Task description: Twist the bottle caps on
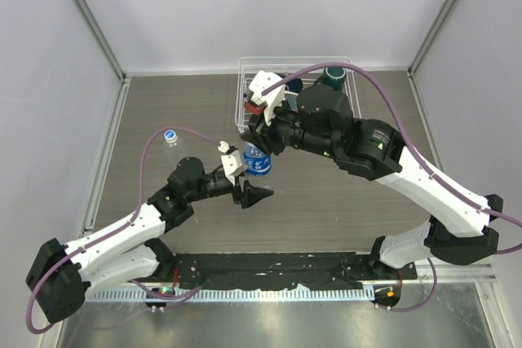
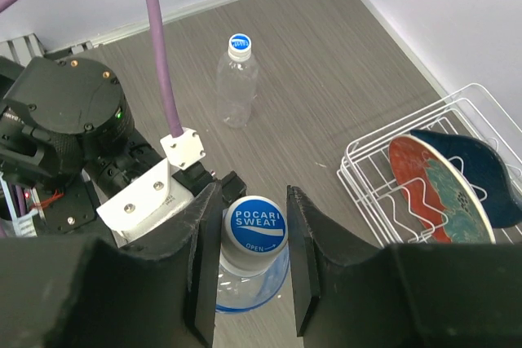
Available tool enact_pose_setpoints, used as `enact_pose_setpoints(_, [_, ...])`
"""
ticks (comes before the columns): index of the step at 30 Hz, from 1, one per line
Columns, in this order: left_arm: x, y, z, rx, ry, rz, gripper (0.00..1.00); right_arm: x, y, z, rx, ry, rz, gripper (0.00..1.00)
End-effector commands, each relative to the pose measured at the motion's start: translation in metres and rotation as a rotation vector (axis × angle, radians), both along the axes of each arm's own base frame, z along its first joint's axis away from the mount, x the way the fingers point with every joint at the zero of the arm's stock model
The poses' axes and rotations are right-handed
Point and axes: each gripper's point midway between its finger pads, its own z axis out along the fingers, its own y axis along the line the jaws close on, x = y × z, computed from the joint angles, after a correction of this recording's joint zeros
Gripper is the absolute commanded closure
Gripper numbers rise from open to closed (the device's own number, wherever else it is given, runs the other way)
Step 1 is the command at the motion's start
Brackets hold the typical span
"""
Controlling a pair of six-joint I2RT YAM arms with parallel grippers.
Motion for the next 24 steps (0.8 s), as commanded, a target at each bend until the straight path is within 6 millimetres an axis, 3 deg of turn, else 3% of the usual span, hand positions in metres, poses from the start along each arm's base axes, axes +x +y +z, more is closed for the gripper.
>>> enact_pose_setpoints(1, [-0.007,-0.003,0.037,-0.070,-0.059,-0.043,1.00,-0.015,-0.008,-0.004,-0.063,0.010,0.054,0.99])
enact_pose_setpoints(11, [-0.010,-0.003,0.031,-0.051,-0.049,-0.064,1.00,-0.004,-0.015,0.008,0.000,-0.008,0.003,0.99])
enact_pose_setpoints(19, [-0.008,-0.004,0.039,-0.072,-0.061,-0.054,1.00,-0.005,-0.011,-0.023,-0.050,0.049,0.010,0.99])
enact_pose_setpoints(24, [-0.002,-0.004,0.045,-0.085,-0.080,-0.033,1.00,0.007,-0.015,-0.039,-0.080,0.077,-0.073,0.99])
